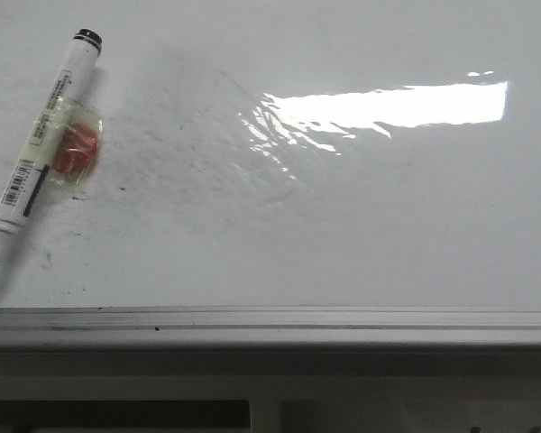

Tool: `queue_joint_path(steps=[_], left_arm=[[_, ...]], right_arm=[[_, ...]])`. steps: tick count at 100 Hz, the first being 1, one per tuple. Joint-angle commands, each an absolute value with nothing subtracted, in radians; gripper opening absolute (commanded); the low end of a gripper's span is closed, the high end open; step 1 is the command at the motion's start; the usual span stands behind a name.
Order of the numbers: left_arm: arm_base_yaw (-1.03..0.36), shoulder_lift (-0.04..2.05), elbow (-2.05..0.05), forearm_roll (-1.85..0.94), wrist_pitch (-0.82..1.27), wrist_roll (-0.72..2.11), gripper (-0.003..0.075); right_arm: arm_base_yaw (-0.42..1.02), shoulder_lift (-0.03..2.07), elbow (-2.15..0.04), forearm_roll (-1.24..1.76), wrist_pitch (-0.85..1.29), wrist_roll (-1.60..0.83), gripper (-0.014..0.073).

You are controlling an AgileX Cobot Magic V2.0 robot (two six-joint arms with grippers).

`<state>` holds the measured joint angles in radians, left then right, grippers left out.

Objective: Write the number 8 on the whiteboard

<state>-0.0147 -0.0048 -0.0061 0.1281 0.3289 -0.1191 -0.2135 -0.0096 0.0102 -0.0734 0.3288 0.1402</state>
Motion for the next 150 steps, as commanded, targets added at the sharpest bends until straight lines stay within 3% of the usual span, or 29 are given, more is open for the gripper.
queue_joint_path(steps=[1, 12, 42, 62, 78, 91, 126, 133, 150], left_arm=[[-0.021, -0.032, 0.033, 0.098, 0.214, -0.121, -0.0020], [-0.021, -0.032, 0.033, -0.039, 0.090, -0.121, -0.0020], [-0.018, -0.032, 0.033, 0.031, -0.152, -0.117, -0.0020], [-0.018, -0.027, 0.028, 0.029, -0.166, -0.131, -0.0020], [-0.032, 0.067, -0.060, 0.014, -0.056, -0.133, -0.0020], [-0.137, 0.217, -0.165, 0.031, 0.034, -0.117, -0.0020], [-0.611, 0.631, -0.244, 0.143, -0.090, -0.086, -0.0016], [-0.678, 0.673, -0.244, 0.143, -0.134, -0.086, 0.0027], [-0.726, 0.753, -0.244, 0.080, -0.275, -0.086, 0.0256]], right_arm=[[-0.221, -0.032, 0.022, -0.075, 0.313, 0.135, -0.0064], [-0.221, -0.032, 0.022, -0.075, 0.313, 0.135, -0.0064], [-0.221, -0.032, 0.022, -0.036, 0.209, 0.151, -0.0064], [-0.221, -0.032, 0.022, -0.012, -0.031, 0.156, -0.0063], [-0.210, -0.008, -0.001, 0.000, 0.043, 0.156, -0.0063], [-0.140, 0.080, -0.051, 0.000, 0.068, 0.156, -0.0063], [0.185, 0.341, -0.193, -0.030, 0.073, 0.140, -0.0063], [0.218, 0.353, -0.195, -0.040, 0.068, 0.140, -0.0063], [0.238, 0.356, -0.195, -0.040, 0.082, 0.140, -0.0063]])
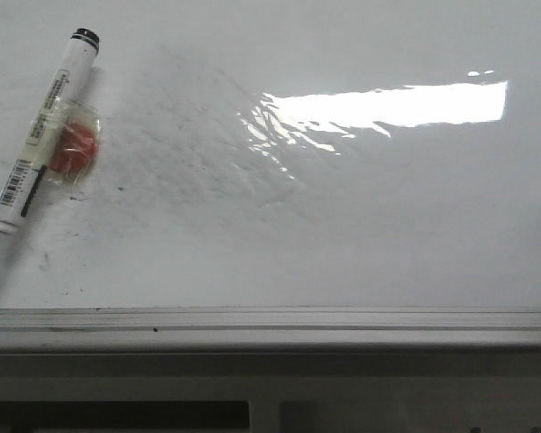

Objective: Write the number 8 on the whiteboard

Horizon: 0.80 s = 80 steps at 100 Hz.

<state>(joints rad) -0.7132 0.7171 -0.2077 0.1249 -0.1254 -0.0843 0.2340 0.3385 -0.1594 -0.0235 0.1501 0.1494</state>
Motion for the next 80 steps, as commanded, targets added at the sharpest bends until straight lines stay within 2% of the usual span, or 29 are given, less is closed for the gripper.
queue_joint_path(steps=[1, 7, 14, 39, 44, 48, 60, 75, 80], left_arm=[[-0.726, 0.756, -0.244, 0.075, -0.279, -0.086, 0.0263], [-0.715, 0.786, -0.244, 0.030, -0.307, -0.086, 0.0307], [-0.702, 0.820, -0.244, -0.011, -0.329, -0.086, 0.0323], [-0.695, 0.953, -0.256, -0.020, -0.424, -0.086, 0.0316], [-0.695, 0.979, -0.256, -0.020, -0.447, -0.086, 0.0288], [-0.695, 0.997, -0.257, -0.020, -0.456, -0.086, 0.0237], [-0.695, 1.018, -0.257, -0.022, -0.456, -0.086, -0.0015], [-0.695, 1.019, -0.257, 0.033, -0.462, -0.085, -0.0020], [-0.695, 1.017, -0.257, 0.105, -0.469, -0.085, -0.0020]], right_arm=[[0.238, 0.356, -0.195, -0.040, 0.082, 0.140, -0.0063], [0.238, 0.356, -0.195, -0.040, 0.082, 0.140, -0.0063], [0.238, 0.356, -0.195, -0.040, 0.082, 0.140, -0.0063], [0.238, 0.356, -0.195, -0.040, 0.057, 0.140, -0.0063], [0.238, 0.356, -0.195, -0.040, 0.062, 0.140, -0.0063], [0.238, 0.356, -0.195, -0.037, 0.064, 0.140, -0.0063], [0.238, 0.356, -0.214, -0.033, 0.085, 0.135, -0.0063], [0.321, 0.442, -0.318, -0.033, 0.178, 0.083, -0.0058], [0.386, 0.491, -0.369, -0.033, 0.196, 0.029, -0.0027]])
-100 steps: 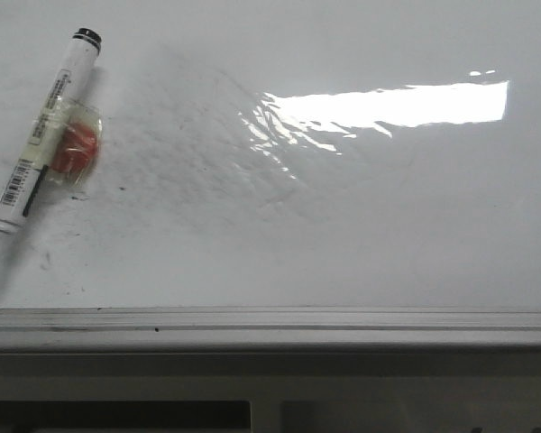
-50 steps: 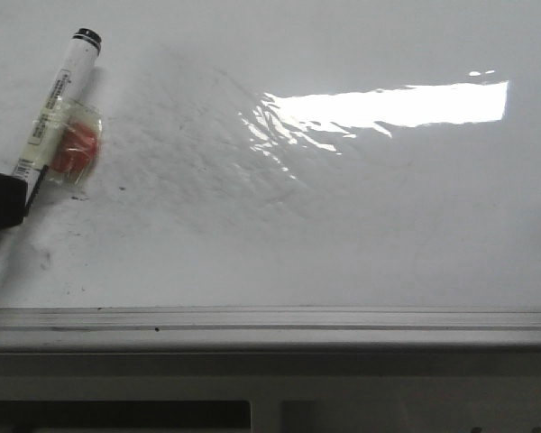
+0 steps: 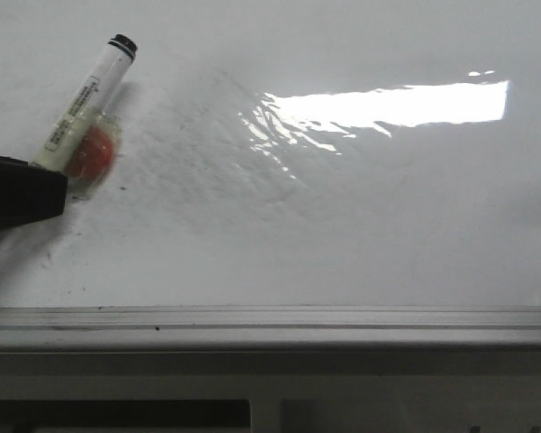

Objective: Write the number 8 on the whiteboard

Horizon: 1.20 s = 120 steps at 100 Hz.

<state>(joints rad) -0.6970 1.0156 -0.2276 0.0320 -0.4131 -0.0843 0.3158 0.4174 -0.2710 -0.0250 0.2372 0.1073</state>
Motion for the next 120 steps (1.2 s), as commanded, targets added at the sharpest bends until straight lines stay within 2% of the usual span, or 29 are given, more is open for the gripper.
queue_joint_path(steps=[1, 7, 15, 24, 39, 78, 83, 88, 102, 104, 109, 120], left_arm=[[-0.695, 1.017, -0.257, 0.118, -0.474, -0.085, -0.0020], [-0.695, 1.017, -0.257, 0.261, -0.495, -0.085, -0.0020], [-0.695, 1.017, -0.257, 0.409, -0.534, -0.085, -0.0020], [-0.695, 1.017, -0.257, 0.454, -0.557, -0.085, -0.0020], [-0.695, 1.017, -0.257, 0.595, -0.592, -0.085, -0.0020], [-0.695, 1.017, -0.257, 0.628, -0.633, -0.085, -0.0020], [-0.695, 1.017, -0.257, 0.630, -0.636, -0.085, -0.0020], [-0.695, 1.017, -0.257, 0.630, -0.637, -0.085, -0.0020], [-0.695, 1.017, -0.257, 0.630, -0.635, -0.085, -0.0002], [-0.695, 1.017, -0.257, 0.630, -0.633, -0.085, 0.0014], [-0.695, 1.017, -0.257, 0.630, -0.629, -0.086, 0.0076], [-0.695, 1.010, -0.257, 0.618, -0.614, -0.097, 0.0262]], right_arm=[[0.405, 0.506, -0.382, -0.033, 0.200, 0.024, -0.0011], [0.488, 0.574, -0.426, -0.033, 0.207, -0.009, 0.0066], [0.628, 0.688, -0.510, -0.033, 0.238, -0.011, 0.0246], [0.760, 0.797, -0.581, -0.033, 0.249, -0.011, 0.0333], [0.881, 0.947, -0.699, -0.029, 0.234, -0.011, 0.0332], [0.953, 1.144, -0.830, 0.021, 0.206, -0.011, 0.0332], [0.953, 1.154, -0.831, 0.025, 0.199, -0.011, 0.0316], [0.953, 1.158, -0.831, 0.035, 0.201, -0.009, 0.0264], [0.953, 1.158, -0.831, 0.040, 0.196, 0.000, -0.0029], [0.953, 1.153, -0.831, 0.040, 0.194, 0.000, -0.0074], [0.953, 1.149, -0.831, 0.040, 0.192, 0.000, -0.0067], [0.953, 1.124, -0.831, 0.016, 0.200, 0.000, -0.0067]])
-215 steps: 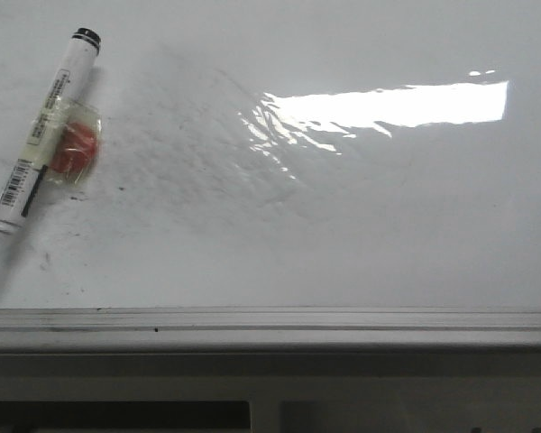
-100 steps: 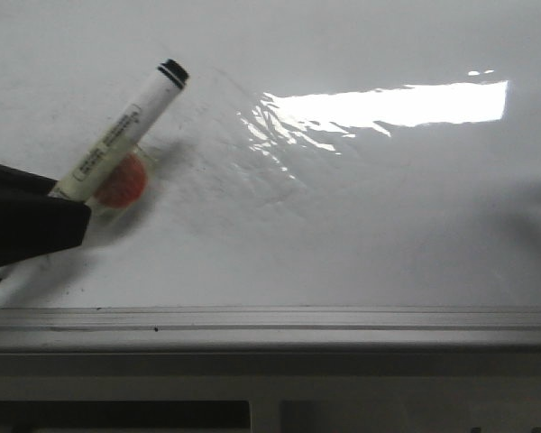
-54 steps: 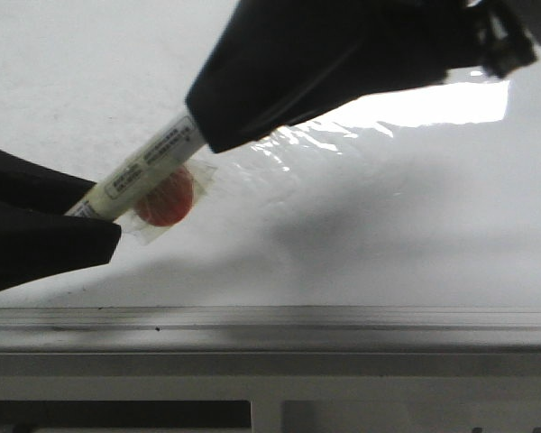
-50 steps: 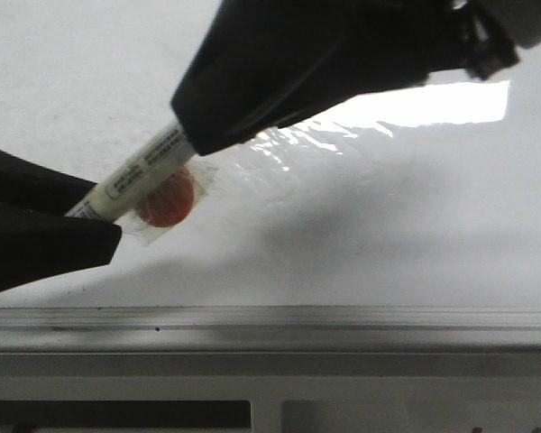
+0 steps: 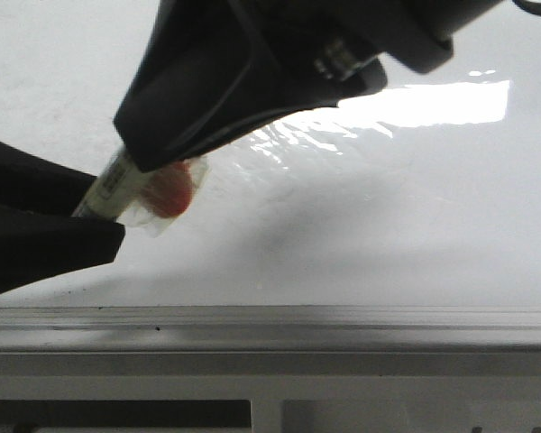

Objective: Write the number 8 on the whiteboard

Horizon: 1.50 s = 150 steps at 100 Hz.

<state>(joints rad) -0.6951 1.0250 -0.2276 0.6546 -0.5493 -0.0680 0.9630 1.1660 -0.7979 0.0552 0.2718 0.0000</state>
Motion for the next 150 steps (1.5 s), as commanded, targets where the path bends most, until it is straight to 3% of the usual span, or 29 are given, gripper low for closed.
queue_joint_path(steps=[1, 8, 15, 28, 46, 69, 94, 115, 129, 150], left_arm=[[-0.695, 1.008, -0.257, 0.610, -0.613, -0.100, 0.0283], [-0.695, 0.977, -0.257, 0.576, -0.579, -0.125, 0.0368], [-0.695, 0.917, -0.257, 0.534, -0.499, -0.133, 0.0398], [-0.695, 0.761, -0.257, 0.384, -0.361, -0.120, 0.0397], [-0.684, 0.625, -0.257, 0.370, -0.313, -0.120, 0.0396], [-0.681, 0.620, -0.257, 0.355, -0.301, -0.120, 0.0396], [-0.681, 0.620, -0.257, 0.355, -0.301, -0.120, 0.0386], [-0.681, 0.620, -0.257, 0.355, -0.301, -0.120, 0.0386], [-0.681, 0.620, -0.257, 0.355, -0.301, -0.120, 0.0386], [-0.681, 0.620, -0.257, 0.355, -0.301, -0.120, 0.0386]], right_arm=[[0.953, 1.120, -0.831, 0.014, 0.200, 0.000, -0.0067], [0.949, 1.087, -0.831, 0.014, 0.202, 0.000, -0.0067], [0.926, 1.053, -0.838, 0.014, 0.224, 0.006, -0.0062], [0.823, 1.029, -0.925, 0.014, 0.381, 0.035, -0.0062], [0.707, 1.039, -1.039, 0.012, 0.441, 0.035, -0.0062], [0.670, 1.144, -1.076, 0.000, 0.590, 0.031, -0.0063], [0.653, 1.072, -1.072, -0.057, 0.789, 0.051, -0.0063], [0.734, 1.128, -1.072, -0.009, 0.582, 0.050, -0.0063], [0.695, 1.112, -1.117, -0.161, 0.628, 0.173, -0.0063], [0.684, 1.146, -1.129, -0.179, 0.521, 0.188, -0.0063]])
